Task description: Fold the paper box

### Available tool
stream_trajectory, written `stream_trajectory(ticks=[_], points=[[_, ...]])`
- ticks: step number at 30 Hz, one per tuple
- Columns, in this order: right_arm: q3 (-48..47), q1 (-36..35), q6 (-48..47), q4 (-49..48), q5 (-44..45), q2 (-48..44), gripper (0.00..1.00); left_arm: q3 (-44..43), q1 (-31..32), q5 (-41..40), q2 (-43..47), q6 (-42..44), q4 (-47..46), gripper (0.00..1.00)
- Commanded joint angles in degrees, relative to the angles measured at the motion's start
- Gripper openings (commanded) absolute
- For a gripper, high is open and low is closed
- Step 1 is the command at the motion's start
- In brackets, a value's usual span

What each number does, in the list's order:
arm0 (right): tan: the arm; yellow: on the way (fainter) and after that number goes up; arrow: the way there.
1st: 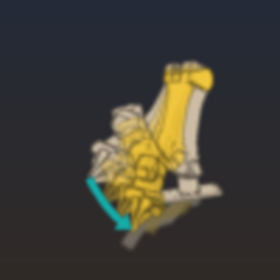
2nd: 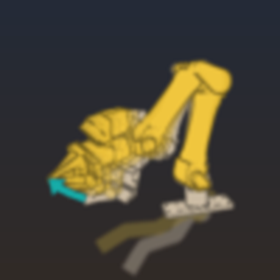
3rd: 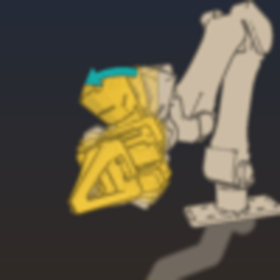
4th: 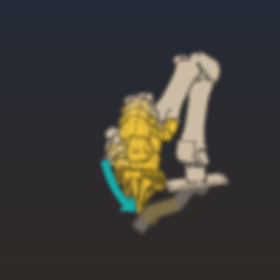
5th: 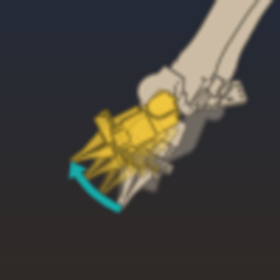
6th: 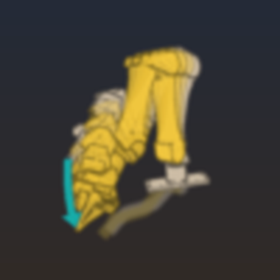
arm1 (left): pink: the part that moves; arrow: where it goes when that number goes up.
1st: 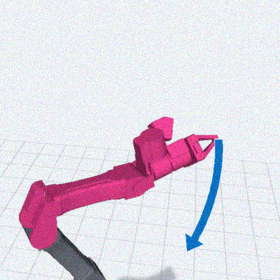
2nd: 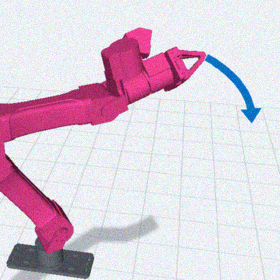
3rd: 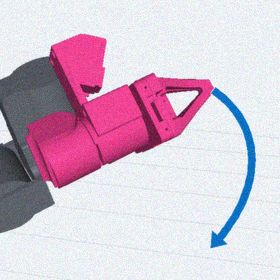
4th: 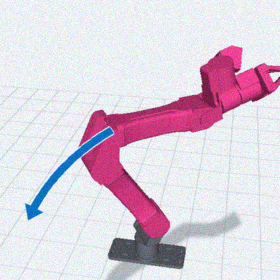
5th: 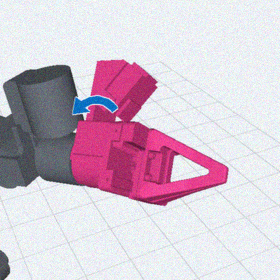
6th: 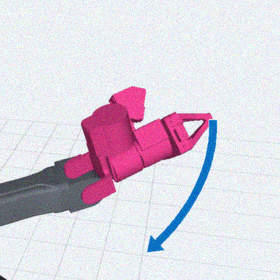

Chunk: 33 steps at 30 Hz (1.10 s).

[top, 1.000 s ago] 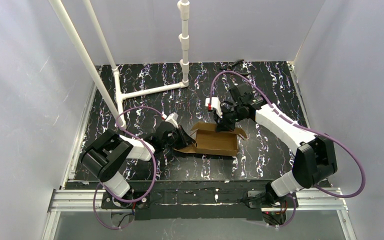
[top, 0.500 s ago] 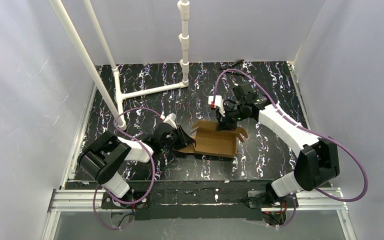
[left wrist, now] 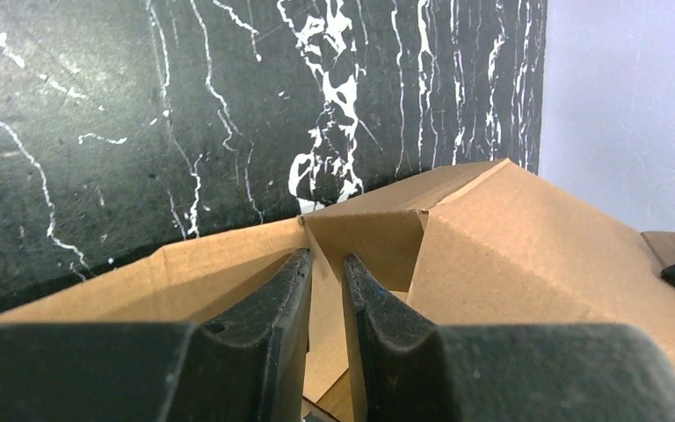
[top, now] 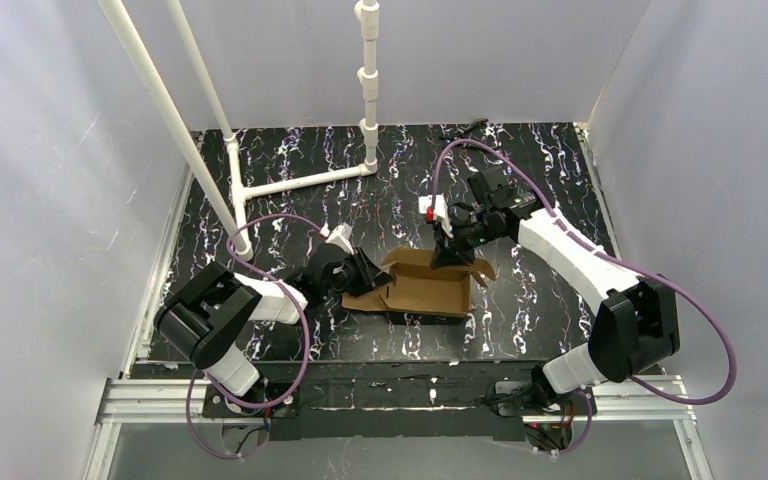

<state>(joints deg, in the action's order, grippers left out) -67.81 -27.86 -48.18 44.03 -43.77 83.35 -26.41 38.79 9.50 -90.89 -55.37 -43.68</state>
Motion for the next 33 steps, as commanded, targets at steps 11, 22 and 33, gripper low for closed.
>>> stream_trajectory(ticks=[11,22,33], points=[[-1.45,-0.09,-1.23,1.24,-6.16,0.02,0.01,-2.96,-0.12,-2.89,-2.35,-10.63,-6.87,0.19],[0.10,-0.09,0.58,-0.61,-6.37,-0.19,0.01,-0.16,-0.17,-8.52,-9.34,-29.83,-23.25,0.19],[-0.85,2.34,7.43,-6.81,4.43,-0.04,0.01,3.99,-0.51,-6.88,-3.83,-23.24,-22.30,0.19]])
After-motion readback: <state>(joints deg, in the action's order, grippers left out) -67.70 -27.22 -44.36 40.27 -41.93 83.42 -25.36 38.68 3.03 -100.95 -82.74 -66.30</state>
